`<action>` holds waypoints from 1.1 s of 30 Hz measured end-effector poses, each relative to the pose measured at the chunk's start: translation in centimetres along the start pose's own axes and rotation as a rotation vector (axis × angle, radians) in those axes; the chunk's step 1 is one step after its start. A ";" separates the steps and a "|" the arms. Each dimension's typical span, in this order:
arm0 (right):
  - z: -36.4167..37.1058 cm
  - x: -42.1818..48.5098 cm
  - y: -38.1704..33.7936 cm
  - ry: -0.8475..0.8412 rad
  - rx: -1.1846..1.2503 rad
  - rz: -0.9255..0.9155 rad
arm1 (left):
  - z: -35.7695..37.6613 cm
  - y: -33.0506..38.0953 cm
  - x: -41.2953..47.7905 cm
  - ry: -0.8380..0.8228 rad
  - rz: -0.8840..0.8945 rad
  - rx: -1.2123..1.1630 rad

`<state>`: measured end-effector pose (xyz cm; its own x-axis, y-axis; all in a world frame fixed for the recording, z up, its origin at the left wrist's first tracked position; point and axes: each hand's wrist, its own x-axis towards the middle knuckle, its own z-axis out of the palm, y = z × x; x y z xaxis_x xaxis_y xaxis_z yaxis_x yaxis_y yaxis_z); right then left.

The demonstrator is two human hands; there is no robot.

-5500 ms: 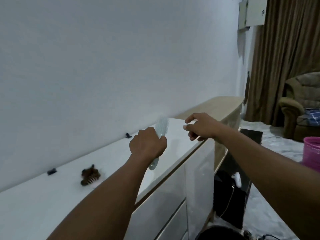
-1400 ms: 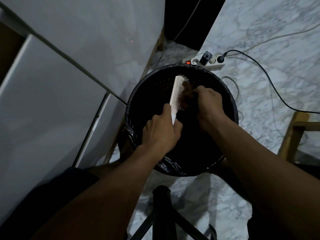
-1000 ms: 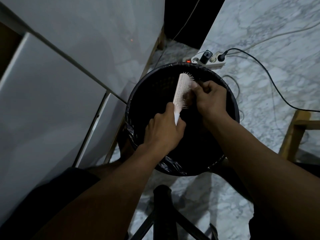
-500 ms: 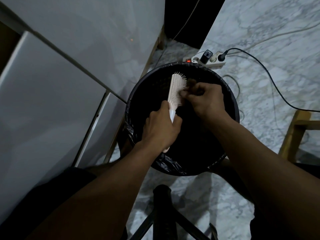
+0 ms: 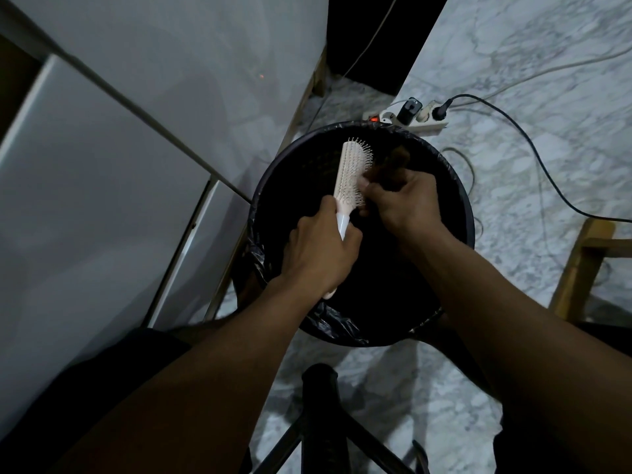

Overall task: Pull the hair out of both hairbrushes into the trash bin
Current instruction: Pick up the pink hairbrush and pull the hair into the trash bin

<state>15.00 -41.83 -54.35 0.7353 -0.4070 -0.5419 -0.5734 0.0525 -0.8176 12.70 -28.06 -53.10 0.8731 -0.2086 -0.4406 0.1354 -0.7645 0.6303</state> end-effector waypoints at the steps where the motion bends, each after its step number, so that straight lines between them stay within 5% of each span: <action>1: -0.1 0.0 -0.3 0.007 0.096 0.059 | -0.1 0.1 0.0 0.006 0.001 -0.001; 4: -0.2 -0.1 -0.8 -0.041 0.419 0.320 | -0.3 0.2 0.3 0.027 -0.029 -0.023; 7: -0.4 0.2 -0.9 -0.151 0.416 0.413 | -0.5 -0.1 0.3 0.026 -0.064 -0.016; 15: -0.5 0.3 0.3 -0.051 0.006 -0.057 | -0.2 0.2 -0.4 -0.039 0.018 0.174; 19: -0.9 0.6 0.5 0.029 -0.097 -0.076 | -0.3 0.4 -0.4 -0.040 0.015 0.120; 25: -1.0 1.0 -1.0 0.043 0.455 0.236 | -0.5 0.0 0.2 -0.027 -0.057 -0.015; 33: -1.2 1.8 0.1 -0.092 0.398 0.394 | -0.5 -0.4 0.2 -0.029 -0.084 0.168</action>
<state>15.85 -43.60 -55.13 0.5323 -0.2069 -0.8209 -0.6433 0.5314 -0.5511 13.05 -27.49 -53.15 0.8480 -0.1547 -0.5068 0.1252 -0.8708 0.4754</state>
